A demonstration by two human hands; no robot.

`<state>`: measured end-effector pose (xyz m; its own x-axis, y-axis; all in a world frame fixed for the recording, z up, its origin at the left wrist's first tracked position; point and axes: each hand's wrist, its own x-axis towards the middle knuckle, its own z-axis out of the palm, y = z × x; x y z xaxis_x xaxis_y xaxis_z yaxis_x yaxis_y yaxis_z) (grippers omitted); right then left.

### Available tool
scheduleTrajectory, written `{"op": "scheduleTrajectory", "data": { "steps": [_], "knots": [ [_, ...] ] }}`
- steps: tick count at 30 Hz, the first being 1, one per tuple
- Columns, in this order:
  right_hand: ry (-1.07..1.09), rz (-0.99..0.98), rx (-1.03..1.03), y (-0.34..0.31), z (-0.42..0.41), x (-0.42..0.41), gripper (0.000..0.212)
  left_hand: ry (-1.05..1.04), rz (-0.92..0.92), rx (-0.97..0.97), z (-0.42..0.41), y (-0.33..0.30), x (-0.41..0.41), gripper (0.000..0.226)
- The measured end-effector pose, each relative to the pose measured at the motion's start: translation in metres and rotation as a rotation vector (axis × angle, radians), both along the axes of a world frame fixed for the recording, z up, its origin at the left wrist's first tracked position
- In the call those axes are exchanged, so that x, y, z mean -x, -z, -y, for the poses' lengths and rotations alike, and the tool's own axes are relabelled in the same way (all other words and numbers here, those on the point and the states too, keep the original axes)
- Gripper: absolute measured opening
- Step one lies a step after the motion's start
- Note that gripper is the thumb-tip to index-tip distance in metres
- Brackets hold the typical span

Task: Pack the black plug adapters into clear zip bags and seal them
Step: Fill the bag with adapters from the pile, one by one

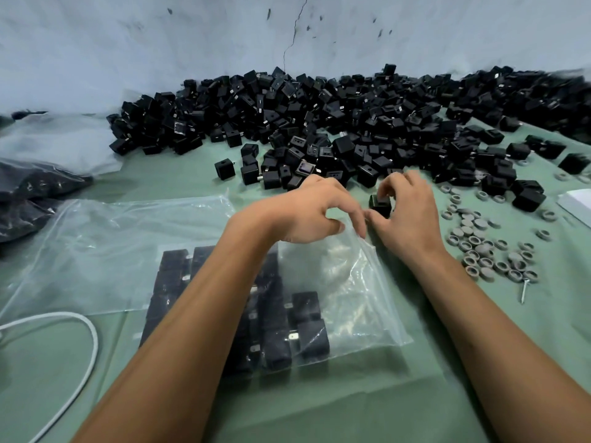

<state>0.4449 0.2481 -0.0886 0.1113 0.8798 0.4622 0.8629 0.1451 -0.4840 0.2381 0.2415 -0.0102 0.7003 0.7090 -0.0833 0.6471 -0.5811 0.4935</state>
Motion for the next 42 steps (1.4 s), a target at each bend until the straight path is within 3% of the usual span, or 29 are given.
{"op": "scheduleTrajectory", "data": {
  "steps": [3, 6, 8, 11, 14, 17, 21, 28, 34, 42],
  "knots": [
    [-0.021, 0.030, 0.131, 0.001, -0.001, -0.001, 0.035, 0.006, 0.014, -0.031, -0.002, -0.002, 0.005, 0.027],
    [-0.120, -0.055, 0.115, -0.003, 0.001, 0.000, 0.028, 0.031, 0.067, -0.081, -0.004, -0.002, 0.010, 0.017],
    [-0.236, -0.248, 0.129, -0.004, 0.005, 0.001, 0.022, 0.037, 0.104, -0.151, -0.006, -0.003, 0.013, 0.015],
    [-0.508, -0.788, 0.320, -0.006, 0.013, 0.004, 0.016, 0.009, 0.143, -0.244, -0.007, -0.006, 0.013, 0.016],
    [-0.652, -0.864, 0.404, -0.015, 0.015, 0.001, 0.031, 0.006, 0.173, -0.302, -0.005, -0.011, 0.010, 0.014],
    [-0.781, -0.921, 0.537, -0.024, 0.017, -0.012, 0.032, -0.014, 0.199, -0.361, -0.003, -0.013, 0.007, 0.014],
    [-0.872, -0.757, 0.761, -0.030, 0.027, -0.013, 0.034, -0.079, 0.211, -0.422, -0.004, -0.014, 0.004, 0.012],
    [-0.967, -0.636, 0.709, -0.023, 0.038, 0.016, 0.031, -0.061, 0.224, -0.431, -0.004, -0.012, 0.000, 0.012],
    [-0.991, -0.582, 0.583, -0.023, 0.038, 0.022, 0.009, -0.056, 0.236, -0.430, -0.002, -0.013, -0.001, 0.013],
    [-0.957, -0.511, 0.492, -0.010, 0.039, 0.049, 0.013, -0.078, 0.251, -0.369, -0.001, -0.016, 0.002, 0.012]
  ]
}}
